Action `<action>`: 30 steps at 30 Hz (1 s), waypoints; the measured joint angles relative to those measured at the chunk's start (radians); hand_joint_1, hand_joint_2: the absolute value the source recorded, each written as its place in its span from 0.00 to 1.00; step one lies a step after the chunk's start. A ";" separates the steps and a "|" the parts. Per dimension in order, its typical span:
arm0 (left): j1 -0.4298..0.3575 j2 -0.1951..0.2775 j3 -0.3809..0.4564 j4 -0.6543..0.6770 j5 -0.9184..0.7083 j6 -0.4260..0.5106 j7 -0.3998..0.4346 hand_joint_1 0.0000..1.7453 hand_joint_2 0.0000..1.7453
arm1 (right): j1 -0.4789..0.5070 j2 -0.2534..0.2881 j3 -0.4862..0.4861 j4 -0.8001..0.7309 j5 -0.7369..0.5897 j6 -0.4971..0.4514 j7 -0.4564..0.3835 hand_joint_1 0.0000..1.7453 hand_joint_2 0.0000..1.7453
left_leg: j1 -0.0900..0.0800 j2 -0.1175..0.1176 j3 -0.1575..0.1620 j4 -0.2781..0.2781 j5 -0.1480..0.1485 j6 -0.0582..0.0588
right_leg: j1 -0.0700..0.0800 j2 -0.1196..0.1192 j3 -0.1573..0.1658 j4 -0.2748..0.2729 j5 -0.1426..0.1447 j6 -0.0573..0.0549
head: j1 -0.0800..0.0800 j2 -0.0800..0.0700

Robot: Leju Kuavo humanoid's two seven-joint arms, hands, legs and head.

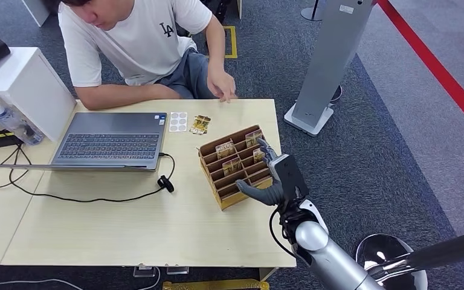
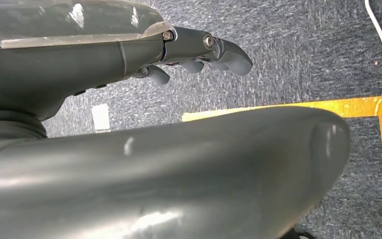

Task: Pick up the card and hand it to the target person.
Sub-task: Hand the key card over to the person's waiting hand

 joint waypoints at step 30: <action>-0.002 0.007 0.000 0.000 -0.019 -0.005 0.005 0.00 0.00 | 0.177 -0.142 -0.095 -0.250 -0.134 0.191 0.118 0.00 1.00 | 0.000 0.000 0.000 0.000 0.000 0.001 | 0.000 0.000 0.000 0.000 0.000 0.000 | 0.000 0.000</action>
